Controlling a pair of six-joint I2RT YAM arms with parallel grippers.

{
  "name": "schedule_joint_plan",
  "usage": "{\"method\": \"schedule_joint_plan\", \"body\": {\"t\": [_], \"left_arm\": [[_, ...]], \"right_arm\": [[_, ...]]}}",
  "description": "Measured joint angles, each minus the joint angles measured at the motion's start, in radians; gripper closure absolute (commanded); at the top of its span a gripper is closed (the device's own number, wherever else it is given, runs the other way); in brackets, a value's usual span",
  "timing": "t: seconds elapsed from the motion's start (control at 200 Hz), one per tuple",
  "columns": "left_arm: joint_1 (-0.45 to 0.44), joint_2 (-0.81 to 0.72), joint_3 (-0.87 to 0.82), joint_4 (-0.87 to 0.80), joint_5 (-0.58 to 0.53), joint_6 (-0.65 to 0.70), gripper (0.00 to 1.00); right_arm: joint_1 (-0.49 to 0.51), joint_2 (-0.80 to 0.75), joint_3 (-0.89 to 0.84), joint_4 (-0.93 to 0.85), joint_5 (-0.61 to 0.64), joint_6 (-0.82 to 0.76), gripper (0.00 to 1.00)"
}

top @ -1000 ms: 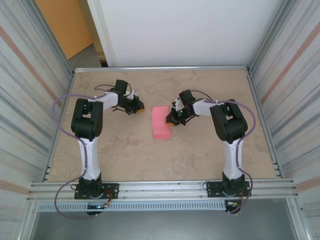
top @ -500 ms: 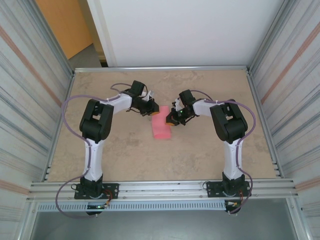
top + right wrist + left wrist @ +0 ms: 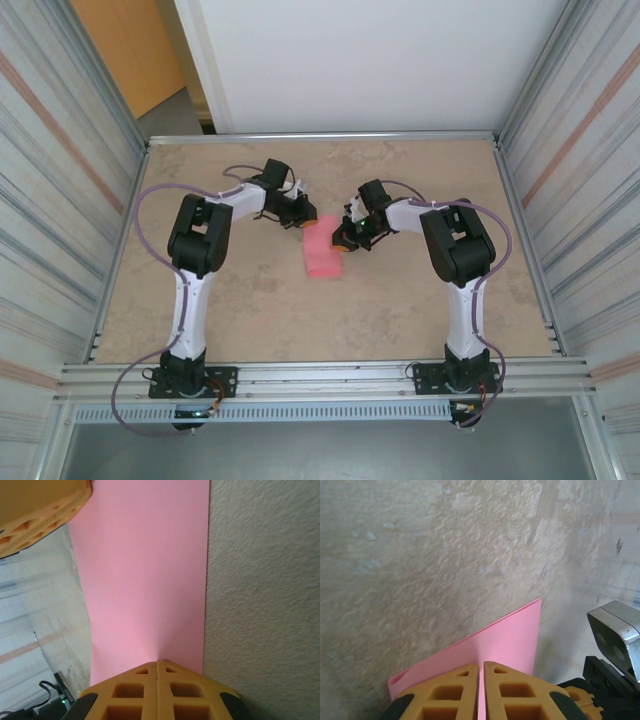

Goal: Fold a paper plane with a square sheet of paper (pick it up from the middle)
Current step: First fold the square sheet of paper in half at the center of the table.

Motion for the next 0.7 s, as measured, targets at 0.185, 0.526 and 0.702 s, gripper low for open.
{"method": "schedule_joint_plan", "body": {"t": [0.185, 0.526, 0.702], "left_arm": [[0.048, 0.003, 0.022, -0.041, -0.011, 0.033, 0.89], [0.114, 0.011, 0.080, -0.096, -0.068, 0.068, 0.89], [0.056, -0.163, -0.101, -0.053, -0.079, 0.043, 0.89]], "right_arm": [[0.000, 0.000, -0.002, 0.003, 0.000, 0.000, 0.96], [0.000, 0.000, -0.003, 0.005, 0.000, 0.000, 0.96], [0.000, 0.000, -0.003, 0.005, 0.000, 0.000, 0.96]]}}
